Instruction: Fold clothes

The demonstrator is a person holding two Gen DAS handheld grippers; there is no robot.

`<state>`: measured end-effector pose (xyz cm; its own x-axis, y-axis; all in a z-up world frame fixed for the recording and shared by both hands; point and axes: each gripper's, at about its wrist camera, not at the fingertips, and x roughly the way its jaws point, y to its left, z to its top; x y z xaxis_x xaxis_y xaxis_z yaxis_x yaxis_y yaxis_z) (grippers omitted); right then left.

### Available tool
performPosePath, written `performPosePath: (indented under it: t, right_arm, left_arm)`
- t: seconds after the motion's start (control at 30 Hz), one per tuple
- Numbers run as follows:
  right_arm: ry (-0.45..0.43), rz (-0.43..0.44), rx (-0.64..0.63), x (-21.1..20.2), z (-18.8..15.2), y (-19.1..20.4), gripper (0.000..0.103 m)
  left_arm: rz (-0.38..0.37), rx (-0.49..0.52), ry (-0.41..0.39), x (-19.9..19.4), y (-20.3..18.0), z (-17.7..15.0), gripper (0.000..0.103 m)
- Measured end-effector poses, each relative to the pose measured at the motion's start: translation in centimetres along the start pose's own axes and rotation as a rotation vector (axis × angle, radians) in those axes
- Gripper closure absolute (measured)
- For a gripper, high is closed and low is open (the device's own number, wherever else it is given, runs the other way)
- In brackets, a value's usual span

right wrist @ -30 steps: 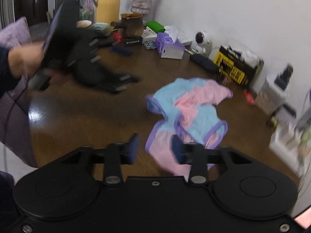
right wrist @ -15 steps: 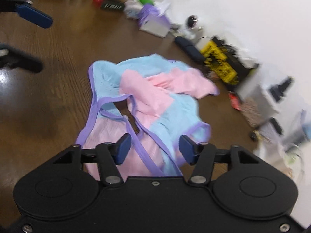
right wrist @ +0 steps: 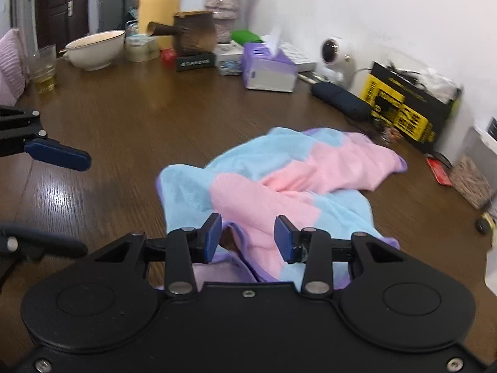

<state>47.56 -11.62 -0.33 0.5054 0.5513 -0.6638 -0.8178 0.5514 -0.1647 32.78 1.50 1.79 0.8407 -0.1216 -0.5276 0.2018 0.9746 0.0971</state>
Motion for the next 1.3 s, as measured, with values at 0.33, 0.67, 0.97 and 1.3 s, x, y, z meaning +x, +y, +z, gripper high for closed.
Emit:
performPosePath:
  t: [0.33, 0.67, 0.97, 1.3]
  right_arm:
    - [-0.181, -0.172, -0.071, -4.3, 0.2, 2.0, 0.1]
    - [-0.359, -0.208, -0.075, -13.4, -0.6, 6.4, 0.1]
    - [-0.307, -0.192, -0.099, -14.8, -4.7, 9.4, 0.097]
    - [-0.26, -0.224, -0.09, -10.9, -8.8, 14.9, 0.059]
  left_arm:
    - [0.052, 0.01, -0.06, 0.8, -2.5, 0.7, 0.035]
    - [0.164, 0.091, -0.254, 0.5, -8.1, 1.3, 0.036]
    - [0.179, 0.119, -0.251, -2.4, -6.2, -2.4, 0.1]
    - [0.208, -0.103, -0.264, -8.1, -2.3, -3.6, 0.101]
